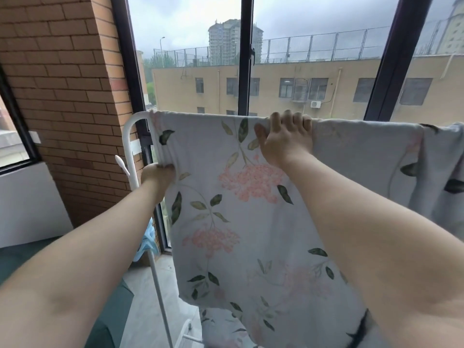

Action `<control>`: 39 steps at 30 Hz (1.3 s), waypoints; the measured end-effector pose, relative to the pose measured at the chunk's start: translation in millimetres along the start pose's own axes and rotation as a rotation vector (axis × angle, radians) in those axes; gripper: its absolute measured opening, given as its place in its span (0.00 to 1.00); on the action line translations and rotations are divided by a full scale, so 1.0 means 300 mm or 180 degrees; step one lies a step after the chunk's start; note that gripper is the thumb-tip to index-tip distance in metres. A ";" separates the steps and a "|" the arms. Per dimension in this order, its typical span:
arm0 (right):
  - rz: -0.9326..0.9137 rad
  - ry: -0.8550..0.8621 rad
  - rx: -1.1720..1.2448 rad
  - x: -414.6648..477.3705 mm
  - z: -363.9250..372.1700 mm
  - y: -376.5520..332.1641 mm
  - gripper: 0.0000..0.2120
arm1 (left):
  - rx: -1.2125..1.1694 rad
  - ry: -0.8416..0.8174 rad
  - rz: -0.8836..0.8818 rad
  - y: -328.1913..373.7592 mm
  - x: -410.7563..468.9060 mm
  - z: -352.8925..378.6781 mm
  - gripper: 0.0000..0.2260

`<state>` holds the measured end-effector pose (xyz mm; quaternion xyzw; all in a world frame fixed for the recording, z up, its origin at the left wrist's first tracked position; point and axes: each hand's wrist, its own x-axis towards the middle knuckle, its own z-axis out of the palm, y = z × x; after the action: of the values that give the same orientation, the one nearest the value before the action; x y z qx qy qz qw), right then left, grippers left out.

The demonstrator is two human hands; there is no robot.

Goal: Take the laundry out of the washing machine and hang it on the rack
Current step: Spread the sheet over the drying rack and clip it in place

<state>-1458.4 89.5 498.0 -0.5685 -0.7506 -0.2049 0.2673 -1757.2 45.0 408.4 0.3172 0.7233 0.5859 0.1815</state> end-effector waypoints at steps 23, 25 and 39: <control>0.1536 -0.3613 0.0264 -1.089 0.687 0.095 0.37 | 0.1976 -0.1002 -0.0598 -0.762 -0.339 0.147 0.16; 0.1444 -0.3968 0.0186 -1.120 0.731 0.104 0.40 | 0.1887 -0.1104 -0.0717 -0.819 -0.362 0.154 0.12; 0.2420 -0.2745 0.0098 -1.237 0.991 0.044 0.28 | 0.1815 -0.1735 -0.0586 -1.217 -0.291 0.191 0.17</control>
<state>-1417.3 -1.1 32.8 -0.8266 -0.5375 0.1669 0.0001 -1746.8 -12.7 33.1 0.4324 0.8076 0.2374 0.3232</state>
